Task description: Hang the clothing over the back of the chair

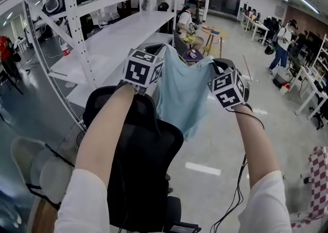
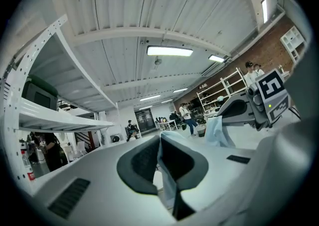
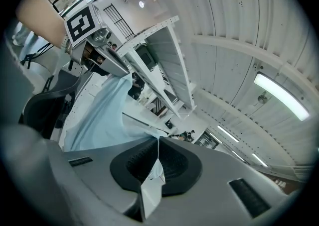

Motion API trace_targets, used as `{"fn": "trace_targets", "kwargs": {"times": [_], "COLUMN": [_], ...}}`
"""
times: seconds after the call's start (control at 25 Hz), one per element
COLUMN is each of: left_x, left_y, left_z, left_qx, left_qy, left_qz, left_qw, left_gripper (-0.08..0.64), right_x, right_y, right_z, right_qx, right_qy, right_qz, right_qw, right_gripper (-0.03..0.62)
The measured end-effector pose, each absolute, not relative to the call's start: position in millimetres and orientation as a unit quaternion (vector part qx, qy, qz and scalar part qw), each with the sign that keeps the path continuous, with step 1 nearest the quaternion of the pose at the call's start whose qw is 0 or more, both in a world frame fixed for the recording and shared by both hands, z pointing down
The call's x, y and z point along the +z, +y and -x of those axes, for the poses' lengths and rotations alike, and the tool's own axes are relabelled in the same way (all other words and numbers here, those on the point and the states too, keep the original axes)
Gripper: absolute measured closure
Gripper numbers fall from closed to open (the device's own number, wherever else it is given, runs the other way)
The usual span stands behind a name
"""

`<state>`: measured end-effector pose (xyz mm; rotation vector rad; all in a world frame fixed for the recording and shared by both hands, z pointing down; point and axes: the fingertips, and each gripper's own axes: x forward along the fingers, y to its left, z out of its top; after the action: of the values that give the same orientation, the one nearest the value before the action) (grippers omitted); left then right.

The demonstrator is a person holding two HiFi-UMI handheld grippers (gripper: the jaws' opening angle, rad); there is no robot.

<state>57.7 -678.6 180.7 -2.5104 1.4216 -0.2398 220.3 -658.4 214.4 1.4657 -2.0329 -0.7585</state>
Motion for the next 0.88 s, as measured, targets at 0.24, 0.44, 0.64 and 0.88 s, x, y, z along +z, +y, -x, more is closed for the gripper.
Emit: {"fn": "trace_targets", "kwargs": {"times": [0.24,0.44,0.64,0.88], "left_x": [173,160,147,133], "left_y": [-697,-702,-703,-699], "left_z": [13,64,109,156], "left_qx": [-0.095,-0.093,-0.097,-0.117], "left_qy": [0.504,0.519,0.533,0.539], "left_qz": [0.849,0.837,0.824,0.808], "left_qw": [0.13,0.145,0.164,0.209], "left_gripper": [0.532,0.532,0.532,0.532], "right_x": [206,193,179,165], "right_y": [-668,-669,-674,-676], "right_z": [-179,-148,-124,-85], "right_qx": [-0.294,-0.295,-0.298,-0.329], "right_qy": [-0.74,-0.748,-0.738,-0.718], "right_qz": [-0.538,-0.532,-0.542,-0.536], "right_qw": [0.277,0.267,0.269,0.298], "right_gripper": [0.563,0.563,0.563,0.563]}}
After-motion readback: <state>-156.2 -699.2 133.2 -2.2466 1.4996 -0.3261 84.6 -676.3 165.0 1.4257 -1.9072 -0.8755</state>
